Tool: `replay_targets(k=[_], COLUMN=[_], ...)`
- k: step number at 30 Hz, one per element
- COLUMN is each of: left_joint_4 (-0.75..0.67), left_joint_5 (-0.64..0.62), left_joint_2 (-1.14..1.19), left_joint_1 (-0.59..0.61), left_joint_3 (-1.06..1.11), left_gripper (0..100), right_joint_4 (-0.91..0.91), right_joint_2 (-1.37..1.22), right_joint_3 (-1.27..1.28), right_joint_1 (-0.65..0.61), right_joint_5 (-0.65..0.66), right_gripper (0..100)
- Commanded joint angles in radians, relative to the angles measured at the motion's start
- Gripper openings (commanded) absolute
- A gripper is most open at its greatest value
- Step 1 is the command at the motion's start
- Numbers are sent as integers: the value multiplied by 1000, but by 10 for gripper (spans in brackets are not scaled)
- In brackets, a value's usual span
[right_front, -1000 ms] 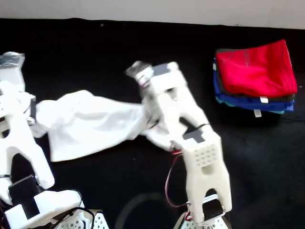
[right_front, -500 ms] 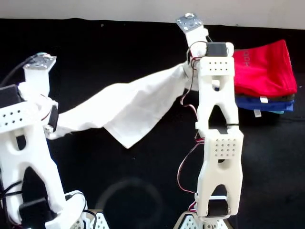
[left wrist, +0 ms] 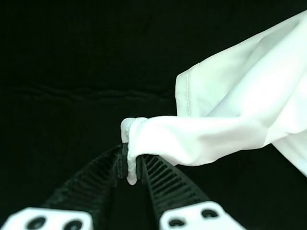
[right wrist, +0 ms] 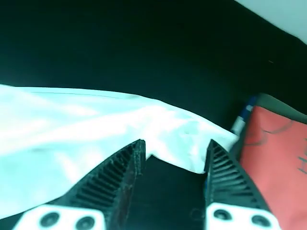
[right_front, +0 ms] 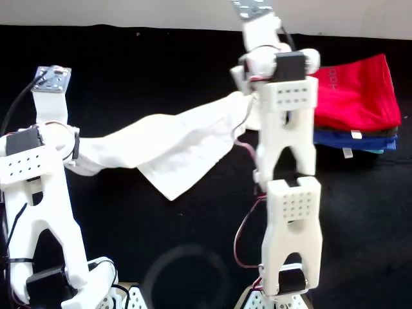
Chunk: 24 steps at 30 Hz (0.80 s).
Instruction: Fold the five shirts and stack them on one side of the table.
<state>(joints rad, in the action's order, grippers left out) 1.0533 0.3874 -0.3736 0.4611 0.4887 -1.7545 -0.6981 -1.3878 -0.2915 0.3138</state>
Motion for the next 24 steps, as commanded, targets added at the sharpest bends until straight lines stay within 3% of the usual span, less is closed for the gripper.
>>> replay_targets(k=[1, 6, 10, 18, 24], left_joint_4=[-26, -55, -41, 120, 147], left_joint_5=[-9, -9, -11, -12, -12], left_joint_2=[-25, 56, 202, 366, 372], left_joint_1=[12, 58, 108, 122, 125], left_joint_3=[-5, -28, -120, -338, -386], left_gripper=[10, 10, 10, 10, 10], right_joint_4=[-12, -10, 15, 130, 185], right_joint_2=[117, 209, 219, 97, -21], right_joint_3=[143, 539, 756, 851, 845], right_joint_1=[-125, -311, -424, -564, -565], right_joint_5=[-46, -141, -183, -186, -181], right_gripper=[187, 189, 259, 283, 283])
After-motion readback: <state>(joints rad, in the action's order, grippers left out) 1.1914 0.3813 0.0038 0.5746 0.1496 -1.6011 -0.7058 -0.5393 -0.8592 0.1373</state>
